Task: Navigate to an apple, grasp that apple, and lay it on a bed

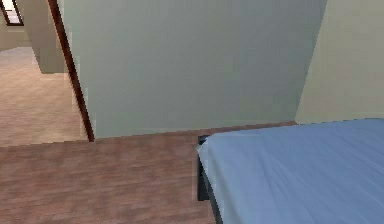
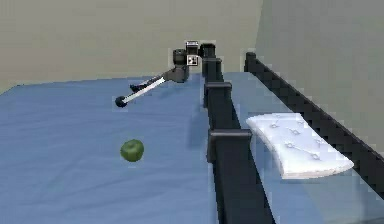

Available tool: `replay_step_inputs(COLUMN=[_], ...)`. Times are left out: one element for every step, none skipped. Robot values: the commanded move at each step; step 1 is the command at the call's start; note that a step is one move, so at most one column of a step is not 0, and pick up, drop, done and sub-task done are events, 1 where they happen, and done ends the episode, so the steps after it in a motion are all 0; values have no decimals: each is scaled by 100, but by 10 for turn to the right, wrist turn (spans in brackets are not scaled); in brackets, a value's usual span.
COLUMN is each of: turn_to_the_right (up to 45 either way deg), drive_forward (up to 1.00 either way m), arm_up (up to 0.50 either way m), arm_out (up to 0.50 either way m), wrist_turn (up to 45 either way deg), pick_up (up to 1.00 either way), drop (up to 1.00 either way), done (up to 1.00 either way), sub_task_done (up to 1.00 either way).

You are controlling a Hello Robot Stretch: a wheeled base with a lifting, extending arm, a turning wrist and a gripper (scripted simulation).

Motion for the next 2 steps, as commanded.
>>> replay_step_inputs(turn_to_the_right=[0,0], drive_forward=[0,0], arm_up=[0,0], arm_out=[-8,0], wrist_turn=[0,0], pick_up=[0,0], drop=[0,0], done=[0,100], sub_task_done=[0,0])
